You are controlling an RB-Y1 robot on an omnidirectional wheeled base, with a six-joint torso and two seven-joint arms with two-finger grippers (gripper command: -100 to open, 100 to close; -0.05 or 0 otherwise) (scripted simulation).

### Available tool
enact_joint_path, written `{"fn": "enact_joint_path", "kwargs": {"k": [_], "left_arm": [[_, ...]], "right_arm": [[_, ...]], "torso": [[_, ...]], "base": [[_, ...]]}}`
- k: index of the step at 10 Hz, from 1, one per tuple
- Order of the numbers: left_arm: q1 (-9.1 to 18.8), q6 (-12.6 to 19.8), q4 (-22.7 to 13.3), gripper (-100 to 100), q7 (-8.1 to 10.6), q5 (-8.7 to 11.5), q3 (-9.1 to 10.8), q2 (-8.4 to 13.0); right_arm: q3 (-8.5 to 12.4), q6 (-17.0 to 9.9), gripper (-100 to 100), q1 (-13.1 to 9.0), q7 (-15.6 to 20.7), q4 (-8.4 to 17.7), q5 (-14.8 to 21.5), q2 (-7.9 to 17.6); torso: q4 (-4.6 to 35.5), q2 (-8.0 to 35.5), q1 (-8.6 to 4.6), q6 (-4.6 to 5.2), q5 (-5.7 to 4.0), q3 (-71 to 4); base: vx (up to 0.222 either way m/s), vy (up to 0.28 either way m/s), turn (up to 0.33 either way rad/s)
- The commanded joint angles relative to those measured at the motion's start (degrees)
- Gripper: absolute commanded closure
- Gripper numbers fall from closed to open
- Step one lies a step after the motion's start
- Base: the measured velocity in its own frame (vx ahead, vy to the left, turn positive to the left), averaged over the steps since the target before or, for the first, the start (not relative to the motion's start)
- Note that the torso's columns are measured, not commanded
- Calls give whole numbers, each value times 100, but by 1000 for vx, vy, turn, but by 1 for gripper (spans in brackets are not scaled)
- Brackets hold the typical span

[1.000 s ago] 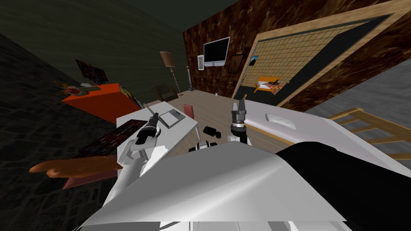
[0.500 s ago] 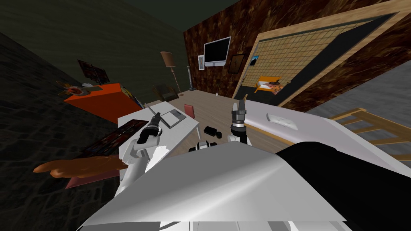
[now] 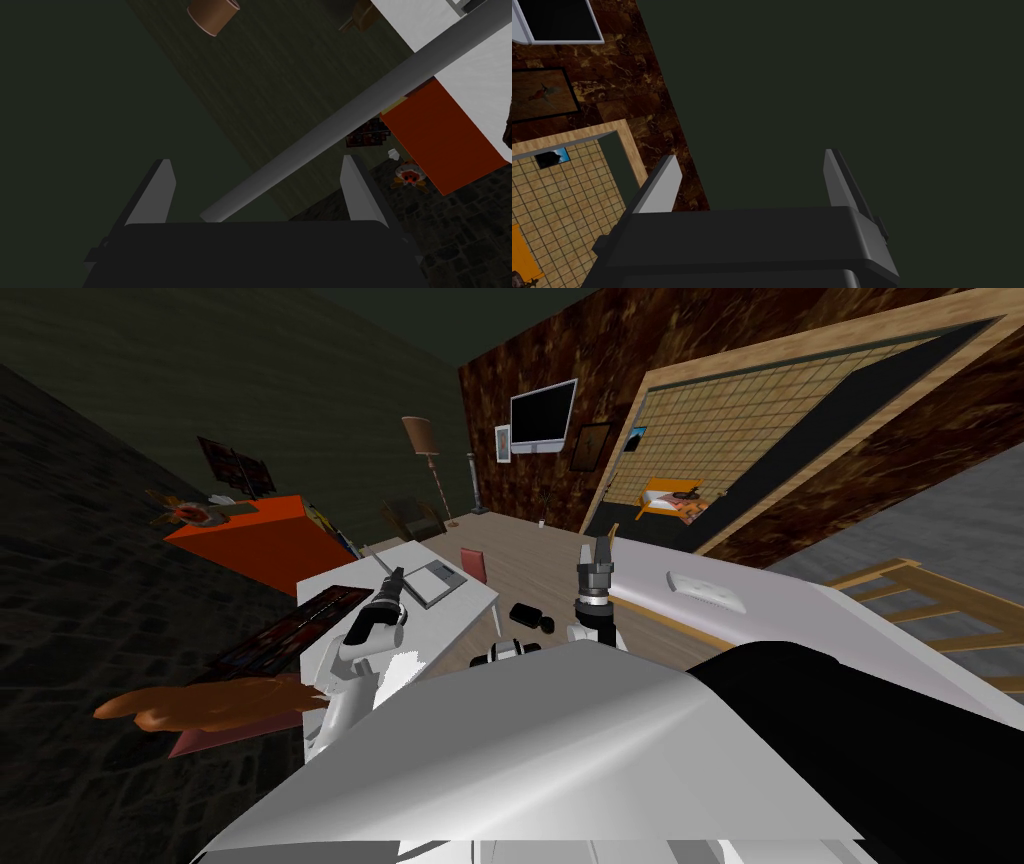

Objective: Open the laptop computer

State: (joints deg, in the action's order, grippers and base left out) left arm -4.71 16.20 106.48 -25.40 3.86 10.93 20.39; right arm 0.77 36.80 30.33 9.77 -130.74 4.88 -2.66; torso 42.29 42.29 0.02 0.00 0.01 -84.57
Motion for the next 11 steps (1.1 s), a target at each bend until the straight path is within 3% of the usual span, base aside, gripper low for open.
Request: {"fn": "enact_joint_path", "kwargs": {"k": [1, 2, 3, 5, 6, 7, 8, 9, 10, 11], "left_arm": [[24, 96, 115, -100, -403, 216, 40, -228], [24, 96, 115, -100, -548, 216, 40, -228], [57, 174, 196, -100, -711, 405, 73, -423], [57, 174, 196, -100, -937, 405, 73, -423], [91, 252, 276, -100, -1157, 594, 107, -618], [91, 252, 276, -100, -1306, 594, 107, -618], [94, 256, 272, -100, -1184, 568, 104, -588], [57, 174, 196, 100, -937, 405, 73, -423], [24, 96, 115, 100, -806, 216, 40, -228], [24, 96, 115, 100, -637, 216, 40, -228]], "right_arm": [[0, 0, 0, 0, 0, 0, 0, 0], [0, 0, 0, 0, 0, 0, 0, 0], [0, 0, 0, 0, 0, 0, 0, 0], [0, 0, 0, 0, 0, 0, 0, 0], [0, 0, 0, 0, 0, 0, 0, 0], [0, 0, 0, 0, 0, 0, 0, 0], [0, 0, 0, 0, 0, 0, 0, 0], [0, 0, 0, 0, 0, 0, 0, 0], [-1, 0, 0, 0, 0, 0, 0, -1], [-1, 0, 0, -1, 0, 0, 0, -1]], "torso": [[0, 1, -7, 0, -2, 1], [0, -1, -3, 0, -2, 0], [0, -1, -2, 0, -1, -1], [0, -1, -2, 0, -1, -1], [0, 0, -6, 0, -2, 0], [0, -1, -1, 0, -1, -1], [0, -1, -1, 0, 0, -1], [0, 2, -6, 0, -2, 1], [4, 7, -14, 2, -4, 4], [-4, 9, -12, -3, 3, 8]], "base": [[11, 29, 14], [12, 28, 6], [11, 36, 14], [12, 23, 2], [14, 31, 16], [14, 29, 5], [5, 10, -1], [-14, -19, -12], [-24, -54, -34], [-17, -50, 6]]}}
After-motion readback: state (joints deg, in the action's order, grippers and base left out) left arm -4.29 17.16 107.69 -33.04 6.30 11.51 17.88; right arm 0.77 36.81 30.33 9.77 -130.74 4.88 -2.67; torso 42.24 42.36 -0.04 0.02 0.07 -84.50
